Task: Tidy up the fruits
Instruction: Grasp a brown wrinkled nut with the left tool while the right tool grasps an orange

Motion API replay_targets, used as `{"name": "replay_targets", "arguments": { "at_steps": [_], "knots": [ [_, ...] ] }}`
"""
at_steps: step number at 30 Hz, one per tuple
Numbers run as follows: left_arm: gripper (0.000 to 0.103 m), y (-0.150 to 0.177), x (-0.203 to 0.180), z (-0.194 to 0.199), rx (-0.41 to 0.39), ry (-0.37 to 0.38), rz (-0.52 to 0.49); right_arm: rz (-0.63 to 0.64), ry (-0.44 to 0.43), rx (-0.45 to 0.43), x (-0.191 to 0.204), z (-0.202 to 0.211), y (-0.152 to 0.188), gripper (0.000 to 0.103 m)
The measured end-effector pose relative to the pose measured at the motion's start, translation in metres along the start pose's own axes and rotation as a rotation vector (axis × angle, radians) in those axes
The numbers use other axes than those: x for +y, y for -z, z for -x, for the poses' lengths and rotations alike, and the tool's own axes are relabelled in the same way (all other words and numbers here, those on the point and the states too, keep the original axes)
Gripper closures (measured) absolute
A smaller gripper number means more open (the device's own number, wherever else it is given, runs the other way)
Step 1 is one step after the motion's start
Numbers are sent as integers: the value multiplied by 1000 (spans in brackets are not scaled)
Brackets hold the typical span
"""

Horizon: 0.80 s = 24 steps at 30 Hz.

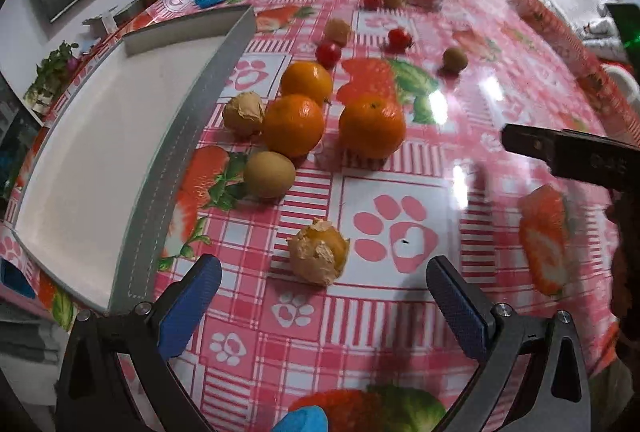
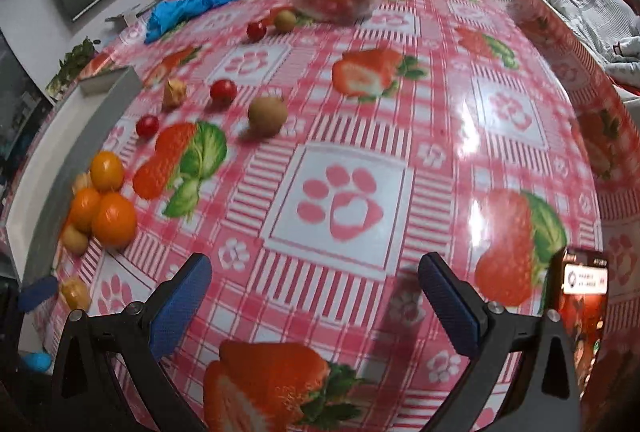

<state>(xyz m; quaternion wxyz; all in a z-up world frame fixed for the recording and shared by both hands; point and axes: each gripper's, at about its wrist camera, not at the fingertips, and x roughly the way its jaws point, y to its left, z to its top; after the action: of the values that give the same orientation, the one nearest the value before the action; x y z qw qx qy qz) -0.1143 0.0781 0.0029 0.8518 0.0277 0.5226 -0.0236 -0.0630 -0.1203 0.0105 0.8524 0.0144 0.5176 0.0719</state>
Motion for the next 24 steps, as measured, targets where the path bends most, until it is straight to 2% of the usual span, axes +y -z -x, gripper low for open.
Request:
{"name": "replay_targets", "arguments": {
  "at_steps": [2,8,13,16,18,24],
  "knots": [
    [0,-2,4,-5,-2,25,28,8,13,-2,1,0,2,0],
    [0,0,6,-7,-29,14,49,38,-22,-9,10,4,0,0],
    [0,-8,5,-8,37,10,51,87,-80,-16,30,6,-4,0],
    [1,-7,1,-6,28,0,36,105,-119,-21,40,7,-7,0],
    [17,-5,-2,-1,7,10,25,122,-147,-22,49,7,-10,0],
    [54,-3,-3,7,-27,34,2,203,-221,12,80,-4,-17,4]
  ]
}}
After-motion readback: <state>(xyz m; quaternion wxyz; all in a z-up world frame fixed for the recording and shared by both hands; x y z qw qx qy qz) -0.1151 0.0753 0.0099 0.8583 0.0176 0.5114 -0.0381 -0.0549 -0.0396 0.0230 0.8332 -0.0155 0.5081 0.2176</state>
